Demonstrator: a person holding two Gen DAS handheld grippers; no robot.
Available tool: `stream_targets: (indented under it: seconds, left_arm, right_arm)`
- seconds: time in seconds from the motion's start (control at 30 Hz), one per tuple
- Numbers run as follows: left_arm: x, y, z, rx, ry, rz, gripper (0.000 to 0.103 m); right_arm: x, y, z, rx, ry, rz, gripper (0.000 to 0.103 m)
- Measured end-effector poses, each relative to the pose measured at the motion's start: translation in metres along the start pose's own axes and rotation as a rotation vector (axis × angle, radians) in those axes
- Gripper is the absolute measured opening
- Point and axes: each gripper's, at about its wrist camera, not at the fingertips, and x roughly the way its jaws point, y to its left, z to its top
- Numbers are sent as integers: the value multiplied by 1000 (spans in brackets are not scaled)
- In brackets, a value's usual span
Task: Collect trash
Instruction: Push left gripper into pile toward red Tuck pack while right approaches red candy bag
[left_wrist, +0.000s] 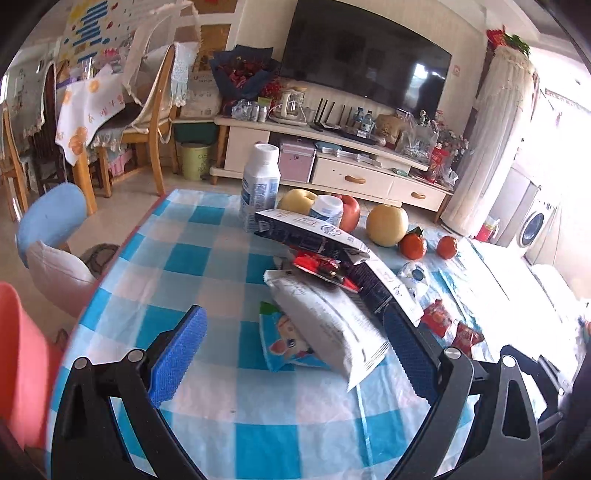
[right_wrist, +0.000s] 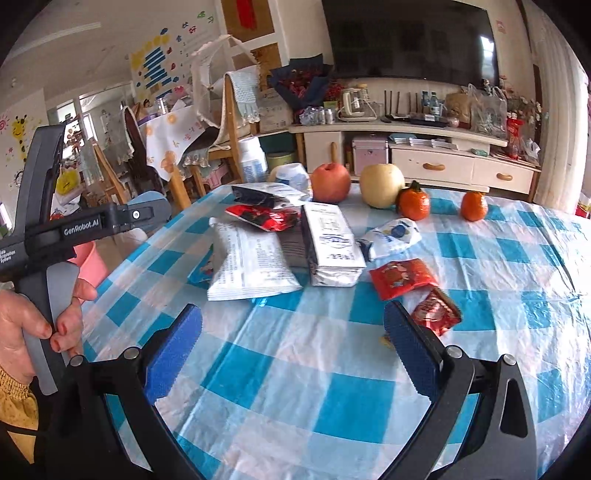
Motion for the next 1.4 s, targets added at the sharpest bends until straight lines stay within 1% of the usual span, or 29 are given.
stream_targets:
  seconds: [0.07,0.17,0.27,0.43,0.53,0.6,0.67,0.73,0.77,0.8,0.87,0.97,1.07,1.13,1.17,1.27,1.4]
  left_arm:
    - [20,-5,12,-64,18,-4,95]
    - [47,-11,32,-117,34,23,95]
    - [77,-12,47,-193,70,12,95]
    - [130,-10,67,-261,147,95,95]
    - [159,-4,74,-289,208,183,95]
    - [173,-1,75,-301,236,204,95]
    - [186,-1,75,-280,266,222,95]
    - [192,-8,74,-249,286,219,95]
    - [194,-13,73,-230,294,214,90]
    - [196,-19,70,-208,305,193,84]
    - [196,-31,62,-175,334,172,80]
    - [194,-47,45,-111,348,172,76]
    - [185,-60,33,-59,346,159,70]
    - [177,-64,24,-45,364,137,67]
    - [174,-67,17,-36,379,118,60]
    - [158,-75,0,5,386,106,58]
    - [137,-84,-24,36,399,53,56]
  right_arm:
    - [-5,-16,3,29,-17,-10,99]
    - [-11,-36,8,56,-28,-30,99]
    - [-14,-50,11,63,-40,-40,99]
    - [-10,-65,15,66,-27,-47,99]
    - [-8,-72,16,79,-20,-33,99]
    - [-6,-76,17,91,-14,-27,99]
    - [-5,-79,17,105,-6,-16,99]
    - [-5,-81,18,112,-2,-6,99]
    - [-5,-81,19,113,-1,-2,99]
    - [-5,-81,19,113,-1,0,99]
    - [-6,-83,20,114,0,-2,99]
    - [-7,-86,19,128,1,-6,99]
    - [-10,-90,19,137,-2,-16,99]
    - [-11,-93,18,142,-5,-18,99]
    - [-11,-94,18,145,-6,-21,99]
    - [-11,-97,18,150,-5,-29,99]
    - [-10,-102,17,159,10,-36,99]
